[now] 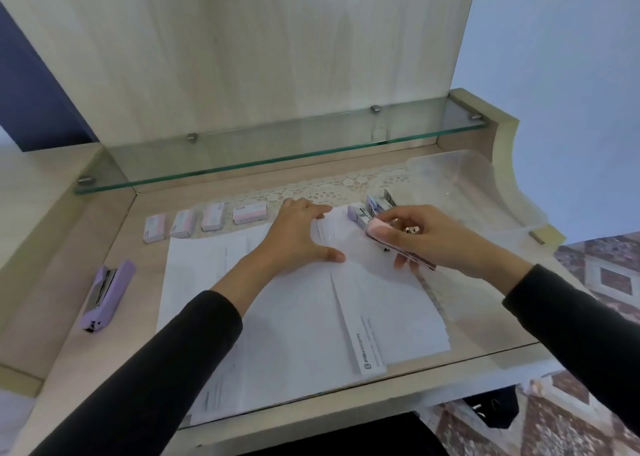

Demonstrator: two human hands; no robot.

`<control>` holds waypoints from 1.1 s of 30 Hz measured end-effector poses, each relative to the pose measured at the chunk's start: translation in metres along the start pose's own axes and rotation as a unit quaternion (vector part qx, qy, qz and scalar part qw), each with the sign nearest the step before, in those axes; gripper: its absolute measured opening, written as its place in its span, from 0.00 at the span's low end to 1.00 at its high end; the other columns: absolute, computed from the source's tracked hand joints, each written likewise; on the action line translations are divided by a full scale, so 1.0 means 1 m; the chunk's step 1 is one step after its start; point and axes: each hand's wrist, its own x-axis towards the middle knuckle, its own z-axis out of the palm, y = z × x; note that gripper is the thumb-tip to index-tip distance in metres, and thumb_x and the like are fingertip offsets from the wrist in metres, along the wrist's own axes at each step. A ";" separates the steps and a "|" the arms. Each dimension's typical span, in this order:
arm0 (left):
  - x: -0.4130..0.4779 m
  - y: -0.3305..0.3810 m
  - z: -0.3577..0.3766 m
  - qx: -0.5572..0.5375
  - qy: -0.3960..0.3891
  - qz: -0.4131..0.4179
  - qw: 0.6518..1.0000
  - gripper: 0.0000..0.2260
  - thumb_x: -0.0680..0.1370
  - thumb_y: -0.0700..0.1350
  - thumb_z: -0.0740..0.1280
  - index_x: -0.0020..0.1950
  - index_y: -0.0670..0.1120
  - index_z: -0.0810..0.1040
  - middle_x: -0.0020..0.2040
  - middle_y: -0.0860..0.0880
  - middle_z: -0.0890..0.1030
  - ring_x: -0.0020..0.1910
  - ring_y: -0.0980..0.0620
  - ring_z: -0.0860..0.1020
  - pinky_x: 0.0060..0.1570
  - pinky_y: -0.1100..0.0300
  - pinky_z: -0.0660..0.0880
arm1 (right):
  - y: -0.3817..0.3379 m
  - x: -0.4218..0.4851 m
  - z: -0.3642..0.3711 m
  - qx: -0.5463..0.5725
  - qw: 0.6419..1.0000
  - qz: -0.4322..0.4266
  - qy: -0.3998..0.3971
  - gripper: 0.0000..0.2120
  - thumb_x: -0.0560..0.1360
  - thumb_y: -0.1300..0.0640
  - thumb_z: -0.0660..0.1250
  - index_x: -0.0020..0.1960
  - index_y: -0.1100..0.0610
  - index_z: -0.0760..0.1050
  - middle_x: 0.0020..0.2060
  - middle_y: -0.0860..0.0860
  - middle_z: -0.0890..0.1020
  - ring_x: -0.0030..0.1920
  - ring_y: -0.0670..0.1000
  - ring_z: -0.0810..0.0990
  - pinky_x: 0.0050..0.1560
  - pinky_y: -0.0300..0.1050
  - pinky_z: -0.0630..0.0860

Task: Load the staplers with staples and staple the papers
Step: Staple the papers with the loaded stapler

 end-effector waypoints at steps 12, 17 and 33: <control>-0.020 -0.013 0.012 -0.105 0.091 0.033 0.990 0.28 0.64 0.54 0.76 0.58 0.54 0.68 0.53 0.56 0.73 0.54 0.52 0.72 0.56 0.55 0.66 | -0.006 0.022 0.008 -0.087 0.994 -0.051 0.034 0.11 0.69 0.44 0.67 0.50 0.46 0.74 0.44 0.51 0.80 0.30 0.48 0.80 0.39 0.42 0.77; -0.021 -0.017 0.014 -0.109 0.128 0.056 0.984 0.29 0.63 0.52 0.78 0.60 0.49 0.73 0.55 0.57 0.72 0.58 0.55 0.68 0.56 0.65 0.58 | -0.007 0.023 0.009 -0.081 0.995 -0.051 0.035 0.10 0.69 0.48 0.70 0.48 0.48 0.75 0.41 0.51 0.79 0.30 0.48 0.78 0.38 0.43 0.78; -0.025 0.003 -0.007 -0.016 0.260 0.250 0.933 0.29 0.65 0.59 0.71 0.60 0.44 0.74 0.50 0.46 0.76 0.52 0.52 0.69 0.53 0.62 0.60 | -0.032 0.020 0.016 -0.104 0.991 -0.086 0.004 0.12 0.68 0.48 0.71 0.42 0.57 0.79 0.31 0.48 0.77 0.27 0.44 0.75 0.32 0.38 0.72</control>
